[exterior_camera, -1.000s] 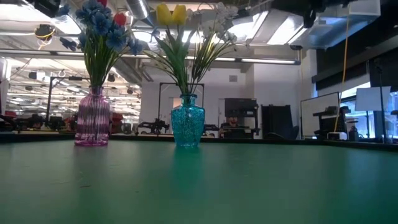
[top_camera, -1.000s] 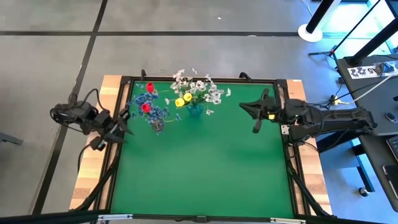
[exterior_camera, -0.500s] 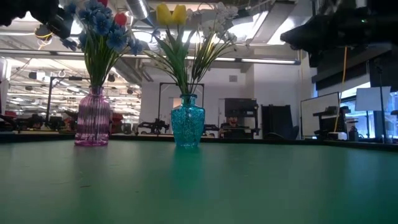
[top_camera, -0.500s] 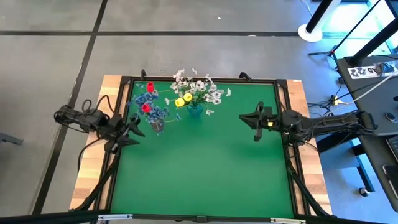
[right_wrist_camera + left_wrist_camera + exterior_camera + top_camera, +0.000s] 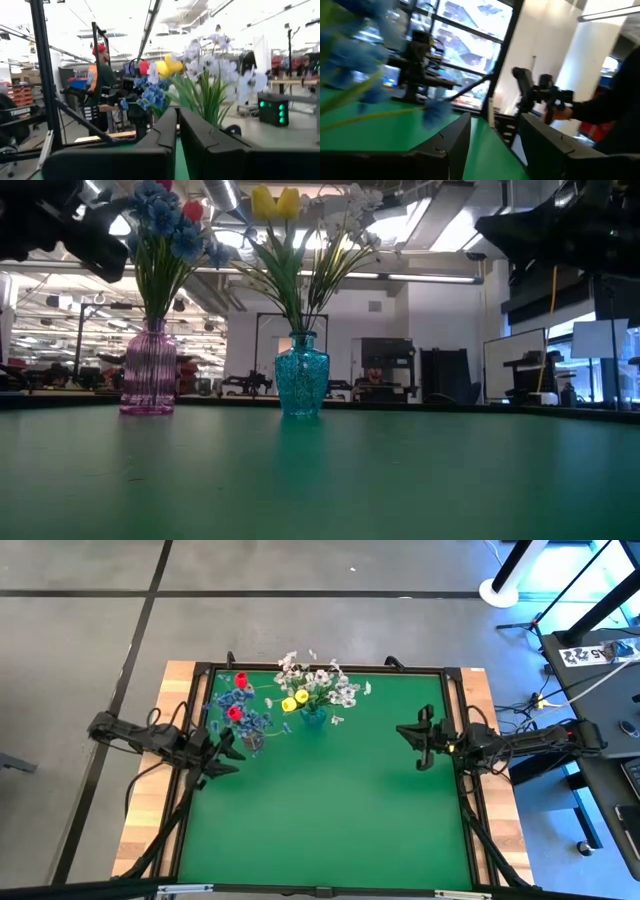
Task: Sort flowers into vase by color
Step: Return to Home Position
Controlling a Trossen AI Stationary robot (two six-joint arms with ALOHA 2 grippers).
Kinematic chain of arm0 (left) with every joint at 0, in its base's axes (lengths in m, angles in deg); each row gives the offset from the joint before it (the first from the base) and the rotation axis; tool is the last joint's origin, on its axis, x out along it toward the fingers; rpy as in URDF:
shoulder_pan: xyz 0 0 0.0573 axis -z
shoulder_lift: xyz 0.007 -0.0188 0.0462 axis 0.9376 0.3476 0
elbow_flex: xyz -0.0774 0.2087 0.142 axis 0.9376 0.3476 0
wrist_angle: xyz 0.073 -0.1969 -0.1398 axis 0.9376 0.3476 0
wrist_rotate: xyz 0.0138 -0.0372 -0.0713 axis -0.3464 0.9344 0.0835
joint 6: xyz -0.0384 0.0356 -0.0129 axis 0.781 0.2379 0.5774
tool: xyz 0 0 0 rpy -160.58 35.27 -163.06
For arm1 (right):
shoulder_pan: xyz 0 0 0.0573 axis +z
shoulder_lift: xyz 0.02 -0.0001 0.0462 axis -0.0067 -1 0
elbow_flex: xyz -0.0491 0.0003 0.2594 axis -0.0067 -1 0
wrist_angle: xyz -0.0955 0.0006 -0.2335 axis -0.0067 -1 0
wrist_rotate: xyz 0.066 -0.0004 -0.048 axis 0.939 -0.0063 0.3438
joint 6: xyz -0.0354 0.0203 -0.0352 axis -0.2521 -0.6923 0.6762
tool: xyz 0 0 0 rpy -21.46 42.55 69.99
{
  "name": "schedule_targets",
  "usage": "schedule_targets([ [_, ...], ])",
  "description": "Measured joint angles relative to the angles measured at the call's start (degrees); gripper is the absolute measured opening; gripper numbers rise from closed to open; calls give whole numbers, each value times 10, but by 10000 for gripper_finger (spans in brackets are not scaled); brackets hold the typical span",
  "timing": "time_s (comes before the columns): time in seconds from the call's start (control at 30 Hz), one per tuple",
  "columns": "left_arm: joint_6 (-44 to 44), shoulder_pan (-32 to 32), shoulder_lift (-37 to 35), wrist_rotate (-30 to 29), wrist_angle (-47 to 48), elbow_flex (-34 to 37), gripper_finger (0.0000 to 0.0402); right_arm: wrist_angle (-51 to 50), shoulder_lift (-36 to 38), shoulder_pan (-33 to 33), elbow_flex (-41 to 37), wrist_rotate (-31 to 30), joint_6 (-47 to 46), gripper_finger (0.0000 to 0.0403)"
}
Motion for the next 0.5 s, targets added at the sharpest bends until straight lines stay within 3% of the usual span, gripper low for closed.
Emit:
schedule_targets([
  [0.23,-13,-69,5,-5,1,0,165,-10,-6,1,0,32,10,24],
  [0.5,-16,-155,13,25,60,0,165,-41,-75,8,-1,49,-5,24],
])
